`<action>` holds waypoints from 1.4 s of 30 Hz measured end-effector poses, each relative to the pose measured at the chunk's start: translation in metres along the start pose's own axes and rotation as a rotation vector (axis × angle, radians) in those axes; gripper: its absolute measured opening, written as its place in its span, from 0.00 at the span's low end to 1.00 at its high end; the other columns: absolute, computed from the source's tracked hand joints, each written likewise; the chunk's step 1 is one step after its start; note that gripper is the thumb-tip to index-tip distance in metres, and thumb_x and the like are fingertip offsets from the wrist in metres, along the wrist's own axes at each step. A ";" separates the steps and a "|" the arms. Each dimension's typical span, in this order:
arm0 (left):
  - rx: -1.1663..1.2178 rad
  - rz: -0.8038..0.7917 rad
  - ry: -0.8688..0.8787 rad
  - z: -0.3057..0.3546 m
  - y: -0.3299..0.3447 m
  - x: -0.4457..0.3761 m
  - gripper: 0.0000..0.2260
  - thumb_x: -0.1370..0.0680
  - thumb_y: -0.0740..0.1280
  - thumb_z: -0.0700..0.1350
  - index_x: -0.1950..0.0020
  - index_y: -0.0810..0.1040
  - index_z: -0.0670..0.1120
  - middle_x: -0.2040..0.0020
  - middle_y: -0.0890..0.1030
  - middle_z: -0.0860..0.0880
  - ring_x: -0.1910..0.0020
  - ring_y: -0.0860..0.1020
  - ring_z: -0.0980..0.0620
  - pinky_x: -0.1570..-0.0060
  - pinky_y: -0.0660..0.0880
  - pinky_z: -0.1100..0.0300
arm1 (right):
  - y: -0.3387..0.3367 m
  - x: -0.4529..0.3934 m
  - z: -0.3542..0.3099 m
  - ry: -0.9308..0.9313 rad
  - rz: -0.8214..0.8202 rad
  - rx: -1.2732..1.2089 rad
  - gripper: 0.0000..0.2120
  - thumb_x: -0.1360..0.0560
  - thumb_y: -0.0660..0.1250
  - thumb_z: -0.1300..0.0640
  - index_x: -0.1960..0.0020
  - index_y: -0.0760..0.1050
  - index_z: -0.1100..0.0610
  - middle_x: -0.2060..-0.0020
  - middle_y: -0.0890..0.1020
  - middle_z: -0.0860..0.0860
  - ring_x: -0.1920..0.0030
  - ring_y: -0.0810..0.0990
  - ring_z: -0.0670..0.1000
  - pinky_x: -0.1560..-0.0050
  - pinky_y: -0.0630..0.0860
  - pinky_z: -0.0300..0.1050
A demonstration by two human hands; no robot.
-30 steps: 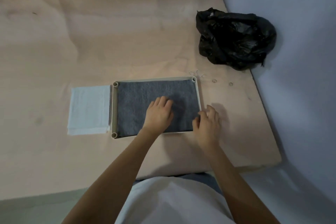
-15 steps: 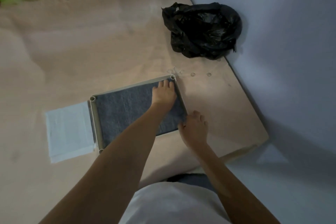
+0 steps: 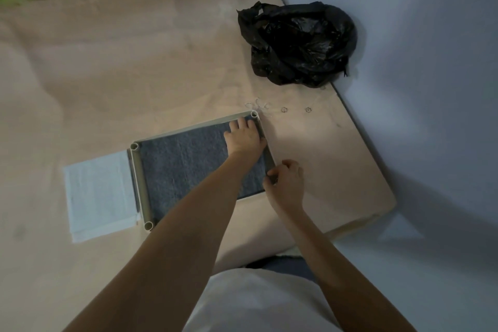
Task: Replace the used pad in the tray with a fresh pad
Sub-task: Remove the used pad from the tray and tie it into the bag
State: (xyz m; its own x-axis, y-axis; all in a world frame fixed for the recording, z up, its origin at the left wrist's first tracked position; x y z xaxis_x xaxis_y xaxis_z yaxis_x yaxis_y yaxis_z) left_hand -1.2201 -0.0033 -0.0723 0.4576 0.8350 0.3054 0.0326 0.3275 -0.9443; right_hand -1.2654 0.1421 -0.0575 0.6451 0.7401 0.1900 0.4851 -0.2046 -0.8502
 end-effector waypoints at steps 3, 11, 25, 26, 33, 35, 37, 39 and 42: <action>0.007 -0.007 -0.004 0.004 -0.003 -0.001 0.26 0.23 0.61 0.56 0.33 0.64 0.41 0.35 0.68 0.41 0.36 0.67 0.40 0.47 0.70 0.47 | -0.005 0.002 -0.009 -0.096 0.052 0.052 0.02 0.31 0.70 0.62 0.59 0.79 0.60 0.48 0.77 0.58 0.41 0.73 0.59 0.42 0.68 0.51; -0.064 -0.063 -0.063 0.002 -0.014 -0.004 0.29 0.24 0.63 0.58 0.31 0.63 0.40 0.36 0.70 0.41 0.39 0.71 0.40 0.56 0.73 0.50 | -0.009 0.011 -0.029 -0.331 0.082 -0.004 0.05 0.34 0.70 0.63 0.63 0.74 0.59 0.61 0.77 0.55 0.59 0.76 0.56 0.56 0.72 0.49; 0.437 -0.106 -0.258 -0.031 -0.026 0.003 0.11 0.21 0.59 0.45 0.43 0.74 0.41 0.49 0.80 0.43 0.53 0.78 0.43 0.61 0.71 0.55 | 0.013 0.010 -0.034 -0.285 -0.037 -0.019 0.11 0.30 0.68 0.58 0.50 0.73 0.60 0.52 0.76 0.55 0.56 0.78 0.56 0.63 0.74 0.47; 0.501 -0.088 -0.272 -0.037 -0.027 0.004 0.12 0.21 0.59 0.47 0.43 0.74 0.41 0.49 0.80 0.43 0.53 0.78 0.43 0.61 0.71 0.55 | 0.011 0.012 -0.039 -0.323 -0.018 -0.041 0.11 0.31 0.70 0.59 0.51 0.73 0.61 0.51 0.76 0.56 0.56 0.78 0.56 0.64 0.75 0.47; 0.899 -0.020 -0.345 -0.107 -0.022 0.022 0.13 0.22 0.63 0.48 0.64 0.70 0.45 0.69 0.76 0.46 0.60 0.82 0.40 0.60 0.81 0.44 | 0.021 0.031 -0.076 -0.642 -0.114 -0.050 0.15 0.35 0.73 0.59 0.51 0.76 0.63 0.42 0.77 0.59 0.49 0.79 0.59 0.53 0.76 0.49; 0.942 -0.039 -0.370 -0.128 -0.012 0.027 0.07 0.24 0.66 0.42 0.61 0.72 0.44 0.66 0.77 0.46 0.58 0.82 0.40 0.60 0.81 0.47 | 0.028 0.035 -0.081 -0.700 -0.175 -0.030 0.16 0.34 0.73 0.55 0.50 0.76 0.61 0.38 0.75 0.57 0.44 0.77 0.59 0.47 0.74 0.50; 1.004 -0.026 -0.399 -0.148 -0.004 0.035 0.01 0.25 0.65 0.38 0.55 0.75 0.41 0.62 0.79 0.45 0.57 0.81 0.41 0.63 0.81 0.51 | 0.036 0.040 -0.086 -0.775 -0.214 0.004 0.18 0.32 0.71 0.49 0.47 0.76 0.60 0.35 0.73 0.56 0.38 0.74 0.58 0.40 0.71 0.52; 1.019 0.000 -0.403 -0.161 0.001 0.041 0.07 0.25 0.64 0.36 0.49 0.77 0.40 0.57 0.81 0.41 0.58 0.80 0.42 0.64 0.80 0.52 | 0.048 0.044 -0.090 -0.811 -0.279 0.056 0.22 0.27 0.66 0.45 0.41 0.75 0.59 0.31 0.70 0.55 0.31 0.67 0.56 0.32 0.64 0.52; 0.968 0.014 -0.394 -0.171 0.006 0.048 0.09 0.25 0.65 0.35 0.46 0.77 0.38 0.54 0.81 0.38 0.57 0.81 0.40 0.60 0.80 0.50 | 0.063 0.044 -0.091 -0.827 -0.354 0.113 0.24 0.23 0.59 0.43 0.34 0.72 0.59 0.27 0.65 0.52 0.26 0.59 0.51 0.26 0.53 0.48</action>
State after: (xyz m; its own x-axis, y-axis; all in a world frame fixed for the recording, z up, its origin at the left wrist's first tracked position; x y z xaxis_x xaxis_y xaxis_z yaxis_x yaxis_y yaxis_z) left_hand -1.0454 -0.0365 -0.0844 0.1247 0.8696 0.4778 -0.7757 0.3857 -0.4995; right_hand -1.1523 0.1035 -0.0575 -0.1819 0.9806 0.0727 0.4853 0.1539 -0.8607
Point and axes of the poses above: each hand's wrist, its own x-axis away from the middle knuckle, its own y-axis out of the palm, z = x × y, the point moved 8 cm from there along -x, towards the middle knuckle
